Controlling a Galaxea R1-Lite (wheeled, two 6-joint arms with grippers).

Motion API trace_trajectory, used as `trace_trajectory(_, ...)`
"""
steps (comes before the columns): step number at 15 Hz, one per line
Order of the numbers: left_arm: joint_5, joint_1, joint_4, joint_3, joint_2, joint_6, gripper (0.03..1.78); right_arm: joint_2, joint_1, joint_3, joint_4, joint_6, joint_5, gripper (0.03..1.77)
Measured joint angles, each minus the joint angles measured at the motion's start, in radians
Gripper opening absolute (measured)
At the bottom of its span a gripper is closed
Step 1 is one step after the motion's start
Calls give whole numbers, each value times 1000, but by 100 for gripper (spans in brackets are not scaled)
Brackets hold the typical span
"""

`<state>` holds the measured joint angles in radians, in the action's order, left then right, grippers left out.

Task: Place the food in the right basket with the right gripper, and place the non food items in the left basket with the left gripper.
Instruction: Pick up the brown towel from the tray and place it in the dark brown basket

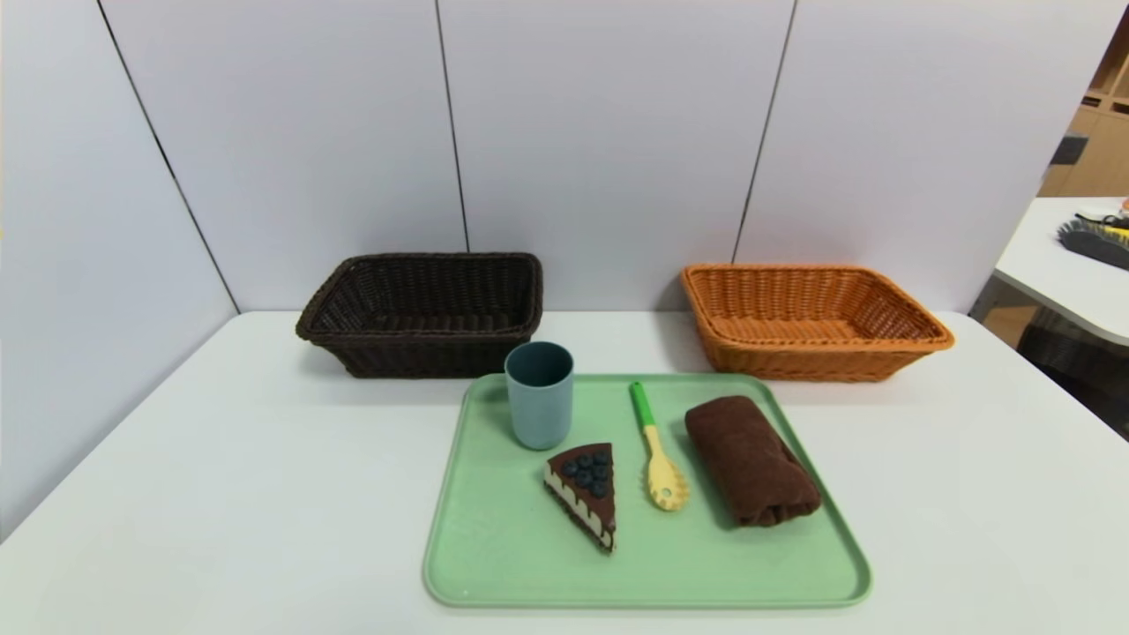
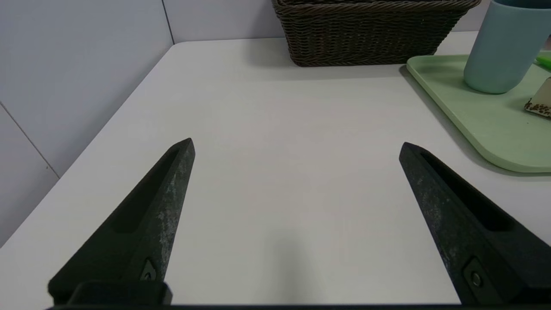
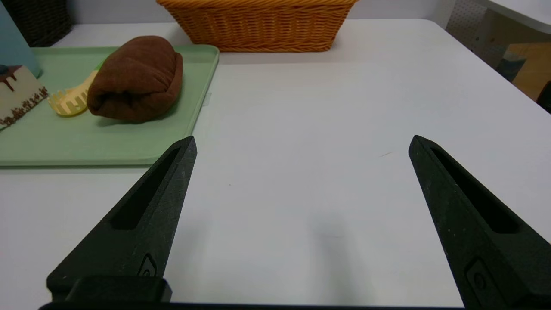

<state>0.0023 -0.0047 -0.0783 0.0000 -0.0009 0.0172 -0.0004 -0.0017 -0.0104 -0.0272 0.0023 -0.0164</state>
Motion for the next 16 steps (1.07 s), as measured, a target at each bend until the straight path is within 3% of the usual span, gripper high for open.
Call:
trace_trajectory(3,-4,0,60,-58,0,13,169,2,0,-69,-75,-1,14,170)
trace_trajectory(7,-6,0,241,-300,40,76,169,121,-1,-384,-252,-3,90,170)
trace_trajectory(11,-49,0,263,-541,231,90,169,431,-4,-790,-334,-31,143,170)
trace_trajectory(16,-109,0,265,-805,551,86,169,886,19,-1386,-462,-43,152,170)
